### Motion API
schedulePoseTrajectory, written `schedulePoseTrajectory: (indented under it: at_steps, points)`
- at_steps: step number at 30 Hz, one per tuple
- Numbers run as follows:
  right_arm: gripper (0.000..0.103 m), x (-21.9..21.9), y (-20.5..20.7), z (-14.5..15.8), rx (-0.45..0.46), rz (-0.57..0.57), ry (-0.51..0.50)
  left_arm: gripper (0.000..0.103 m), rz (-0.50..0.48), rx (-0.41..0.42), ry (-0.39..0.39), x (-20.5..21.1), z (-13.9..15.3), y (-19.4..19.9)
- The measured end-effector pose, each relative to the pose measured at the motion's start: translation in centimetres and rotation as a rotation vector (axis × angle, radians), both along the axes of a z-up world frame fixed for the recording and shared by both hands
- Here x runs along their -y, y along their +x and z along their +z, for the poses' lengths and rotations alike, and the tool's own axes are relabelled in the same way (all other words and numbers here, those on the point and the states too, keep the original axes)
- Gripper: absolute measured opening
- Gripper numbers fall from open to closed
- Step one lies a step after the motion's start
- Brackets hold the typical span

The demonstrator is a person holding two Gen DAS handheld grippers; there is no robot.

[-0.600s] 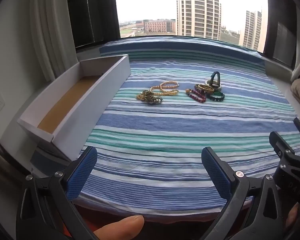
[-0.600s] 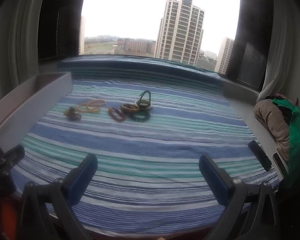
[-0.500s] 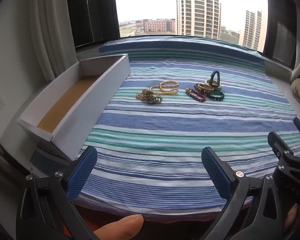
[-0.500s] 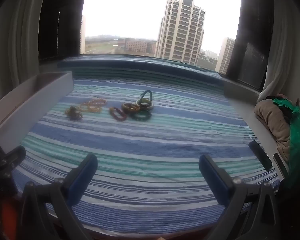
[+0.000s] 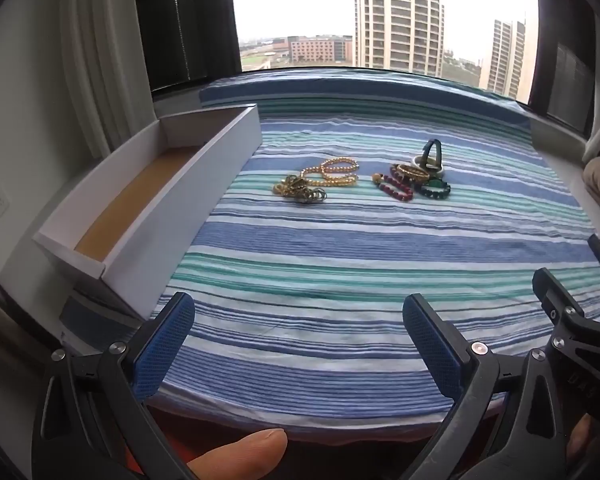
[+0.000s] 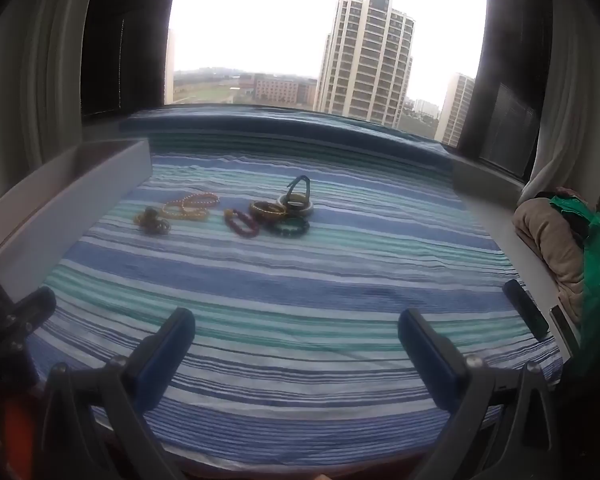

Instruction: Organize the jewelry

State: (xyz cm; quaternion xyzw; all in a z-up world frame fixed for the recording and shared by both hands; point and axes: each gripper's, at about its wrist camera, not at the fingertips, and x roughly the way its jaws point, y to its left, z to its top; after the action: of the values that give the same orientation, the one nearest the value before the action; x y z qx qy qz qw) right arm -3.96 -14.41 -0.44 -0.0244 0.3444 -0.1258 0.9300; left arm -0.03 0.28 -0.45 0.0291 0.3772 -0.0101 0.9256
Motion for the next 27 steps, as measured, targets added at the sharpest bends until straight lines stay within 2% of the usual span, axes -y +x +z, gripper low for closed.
schedulePoseTrajectory:
  at_steps: [27]
  points:
    - [0.103, 0.05, -0.03, -0.15, 0.002, -0.001, -0.005, 0.103, -0.015, -0.009, -0.002, 0.36, -0.26, -0.27]
